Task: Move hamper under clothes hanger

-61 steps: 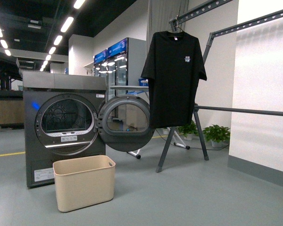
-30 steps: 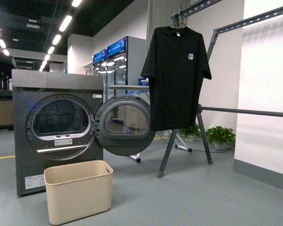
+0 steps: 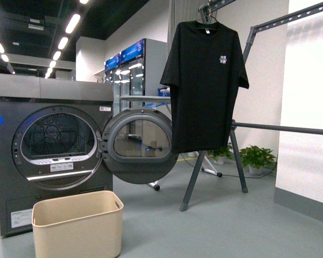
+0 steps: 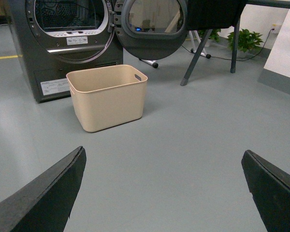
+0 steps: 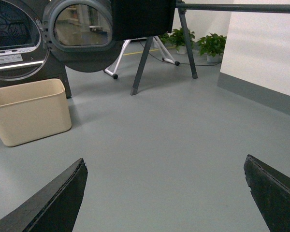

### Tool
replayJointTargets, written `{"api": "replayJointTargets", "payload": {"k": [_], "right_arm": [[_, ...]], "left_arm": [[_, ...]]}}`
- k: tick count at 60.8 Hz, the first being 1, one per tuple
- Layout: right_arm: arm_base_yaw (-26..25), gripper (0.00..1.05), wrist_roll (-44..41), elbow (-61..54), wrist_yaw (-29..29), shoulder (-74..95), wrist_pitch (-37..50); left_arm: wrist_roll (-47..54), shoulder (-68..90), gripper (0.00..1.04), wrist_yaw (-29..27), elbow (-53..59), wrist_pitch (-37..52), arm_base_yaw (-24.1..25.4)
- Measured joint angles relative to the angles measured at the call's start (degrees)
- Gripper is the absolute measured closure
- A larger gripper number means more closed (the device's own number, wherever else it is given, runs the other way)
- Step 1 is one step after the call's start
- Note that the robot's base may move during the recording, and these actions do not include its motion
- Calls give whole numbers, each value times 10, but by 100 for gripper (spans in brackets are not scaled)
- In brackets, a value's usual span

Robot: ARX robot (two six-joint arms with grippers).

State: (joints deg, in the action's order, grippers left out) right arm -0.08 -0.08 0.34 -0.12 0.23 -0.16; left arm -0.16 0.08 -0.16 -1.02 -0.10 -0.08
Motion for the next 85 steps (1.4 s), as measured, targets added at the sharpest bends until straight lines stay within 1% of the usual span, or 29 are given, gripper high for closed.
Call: {"api": "replayJointTargets", "payload": {"k": [85], "right_arm": [[0,8,0,0,1,0,0]], "left_arm": [[0,-1,7,1,0,0,0]]}}
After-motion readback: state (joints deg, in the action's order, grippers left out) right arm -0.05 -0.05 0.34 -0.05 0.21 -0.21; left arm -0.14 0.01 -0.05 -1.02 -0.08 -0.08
